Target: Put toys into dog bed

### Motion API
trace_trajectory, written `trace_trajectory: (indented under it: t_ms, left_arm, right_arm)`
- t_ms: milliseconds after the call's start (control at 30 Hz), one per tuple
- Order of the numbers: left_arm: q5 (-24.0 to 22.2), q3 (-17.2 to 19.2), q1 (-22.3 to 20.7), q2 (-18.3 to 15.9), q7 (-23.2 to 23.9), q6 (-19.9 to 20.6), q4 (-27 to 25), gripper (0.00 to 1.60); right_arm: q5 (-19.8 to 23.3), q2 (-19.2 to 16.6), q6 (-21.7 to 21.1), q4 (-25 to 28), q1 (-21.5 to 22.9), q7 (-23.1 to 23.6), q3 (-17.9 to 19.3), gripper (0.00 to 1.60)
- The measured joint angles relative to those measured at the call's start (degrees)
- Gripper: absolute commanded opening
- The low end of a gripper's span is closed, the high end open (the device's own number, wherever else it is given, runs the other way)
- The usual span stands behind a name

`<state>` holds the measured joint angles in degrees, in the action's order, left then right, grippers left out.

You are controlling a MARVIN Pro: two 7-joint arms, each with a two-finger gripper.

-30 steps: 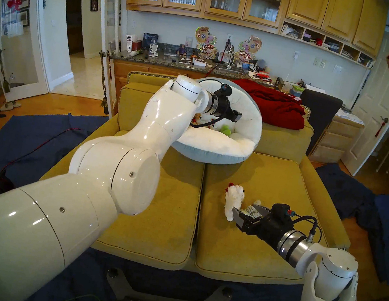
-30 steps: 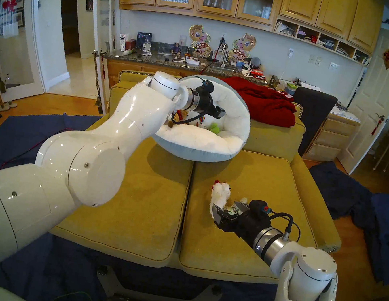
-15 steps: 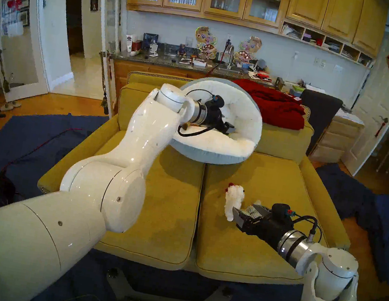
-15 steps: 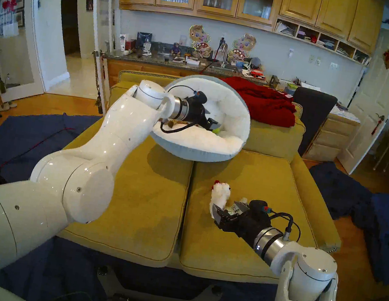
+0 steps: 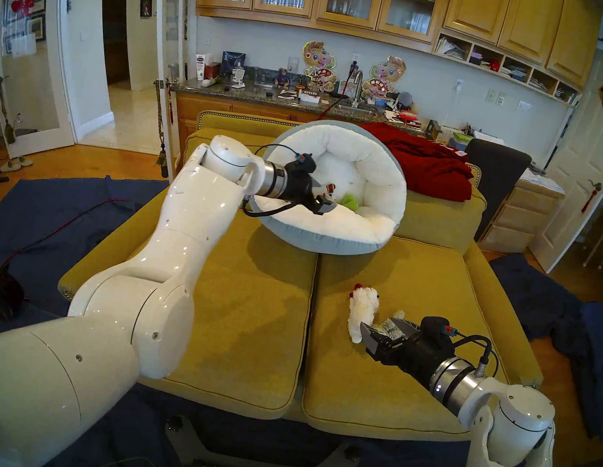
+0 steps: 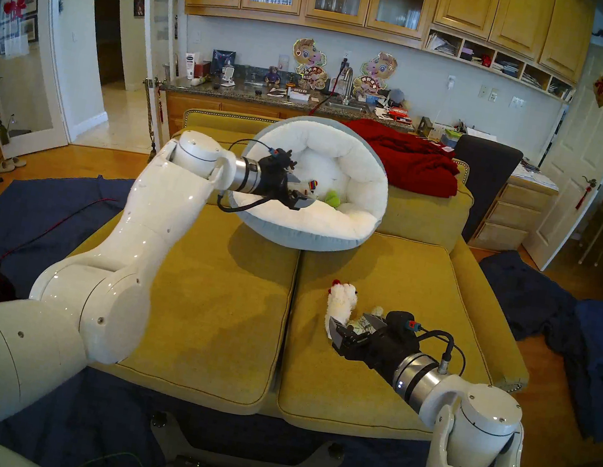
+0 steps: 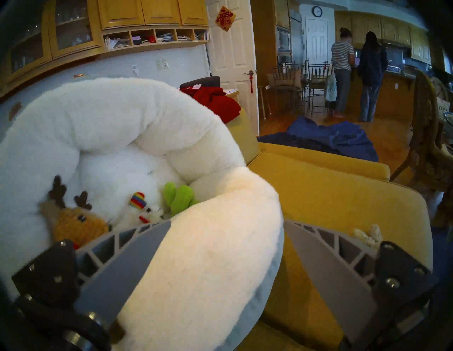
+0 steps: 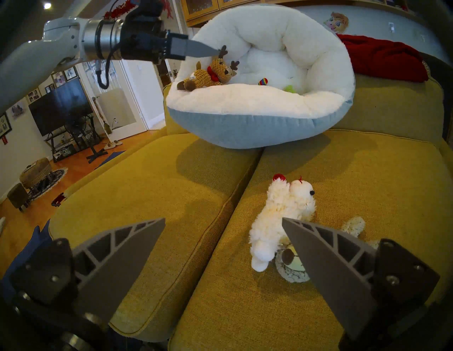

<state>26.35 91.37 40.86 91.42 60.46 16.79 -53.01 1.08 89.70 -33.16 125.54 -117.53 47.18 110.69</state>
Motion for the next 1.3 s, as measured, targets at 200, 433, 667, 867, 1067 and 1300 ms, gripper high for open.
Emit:
trace_trajectory:
  t_ms: [200,433,667,867,1067,1300]
  left_arm:
    - [0.2,1.7,4.4,-4.2,2.6,0.1,-4.9,1.6]
    - [0.2,3.3,9.8,-7.7,5.9,0.1,-9.7,1.6]
    - [-0.4,4.6,15.0,-9.5,9.4,-0.6,-14.6,1.6]
    - [-1.2,5.7,19.1,-9.5,10.6,-1.2,-18.9,1.6]
    - [-1.8,7.0,22.3,-8.1,9.3,-1.4,-22.8,1.6]
    - [-2.1,9.0,25.3,-5.7,4.8,-0.6,-27.5,1.6]
  right_arm:
    - [0.0,-0.1,0.0,-0.2,0.0,0.0,0.0,1.6]
    - [0.0,-0.1,0.0,-0.2,0.0,0.0,0.0,1.6]
    - [0.0,-0.2,0.0,-0.2,0.0,0.1,0.0,1.6]
    - [0.0,-0.2,0.0,-0.2,0.0,0.1,0.0,1.6]
    - [0.0,-0.2,0.0,-0.1,0.0,0.1,0.0,1.6]
    - [0.0,-0.2,0.0,0.0,0.0,0.1,0.0,1.6]
